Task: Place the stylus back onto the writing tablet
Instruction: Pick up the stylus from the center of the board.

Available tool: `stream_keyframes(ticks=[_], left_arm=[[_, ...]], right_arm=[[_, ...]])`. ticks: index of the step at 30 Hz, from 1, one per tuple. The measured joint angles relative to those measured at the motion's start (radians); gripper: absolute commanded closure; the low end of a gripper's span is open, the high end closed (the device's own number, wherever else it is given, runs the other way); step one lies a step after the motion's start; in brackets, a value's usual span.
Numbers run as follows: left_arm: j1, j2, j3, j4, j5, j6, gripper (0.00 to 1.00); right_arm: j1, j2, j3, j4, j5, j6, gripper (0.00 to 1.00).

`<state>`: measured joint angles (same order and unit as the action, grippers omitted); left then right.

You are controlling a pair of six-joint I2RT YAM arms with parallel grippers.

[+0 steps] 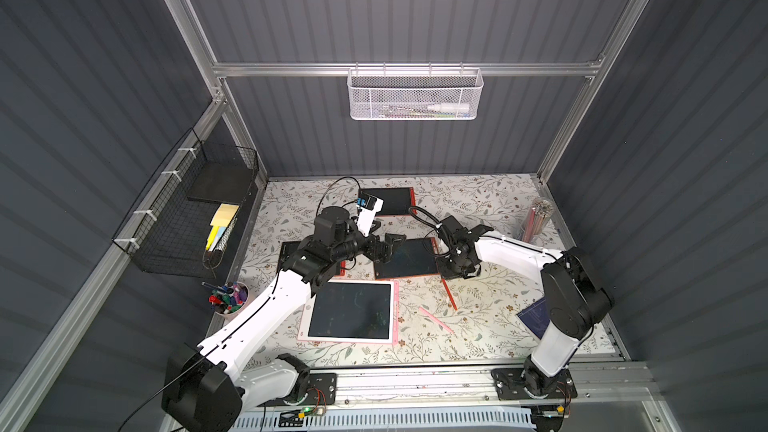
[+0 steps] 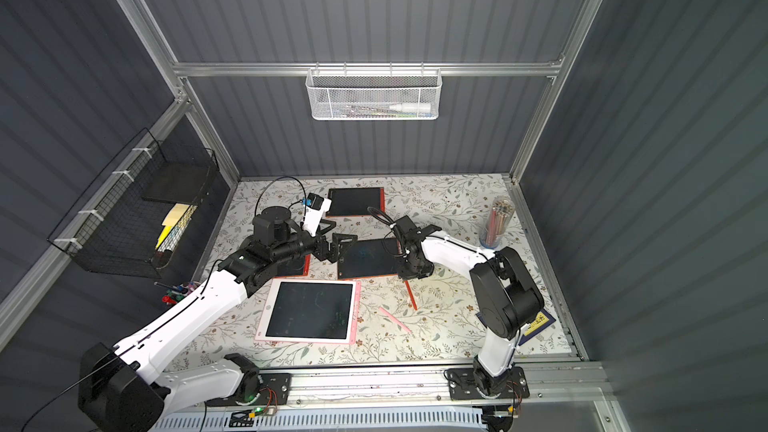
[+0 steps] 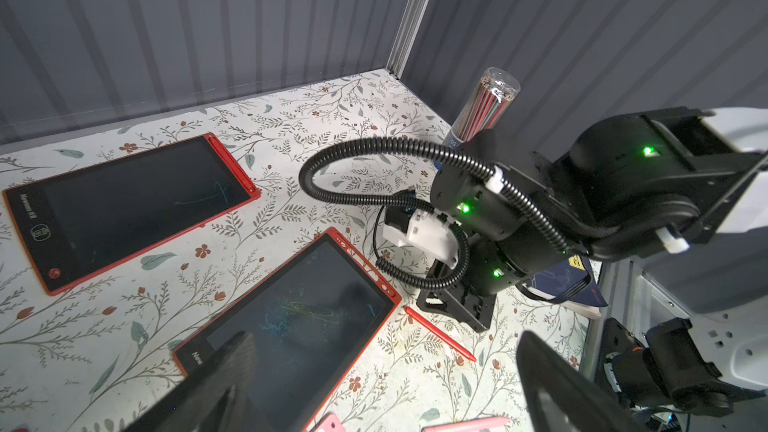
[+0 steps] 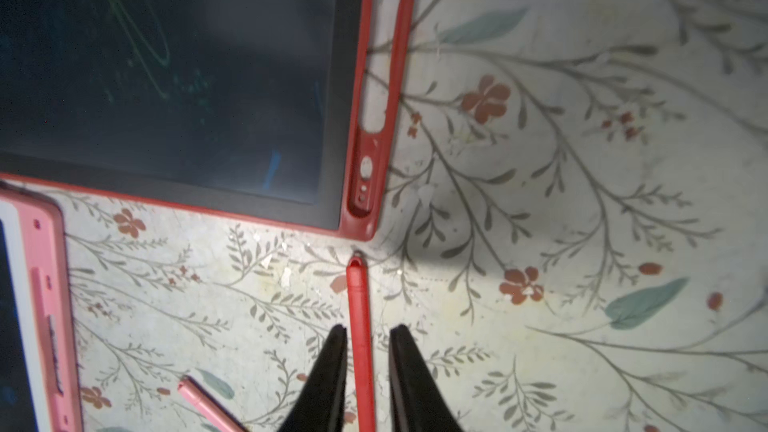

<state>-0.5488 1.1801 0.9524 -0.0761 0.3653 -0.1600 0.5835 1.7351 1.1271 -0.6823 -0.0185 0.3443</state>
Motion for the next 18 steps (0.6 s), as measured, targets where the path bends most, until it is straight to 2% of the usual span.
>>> stream_keyframes(ticks=[7, 18], left_arm=[[0.0, 0.0, -0.017, -0.032, 0.003, -0.006, 0.01], [0.0, -0.007, -0.035, -0.05, 0.002, -0.009, 0.01]], right_arm=[[0.022, -0.04, -0.07, 0.003, 0.011, 0.023, 0.73], [0.067, -0.008, -0.089, 0.012, 0.033, 0.034, 0.72]])
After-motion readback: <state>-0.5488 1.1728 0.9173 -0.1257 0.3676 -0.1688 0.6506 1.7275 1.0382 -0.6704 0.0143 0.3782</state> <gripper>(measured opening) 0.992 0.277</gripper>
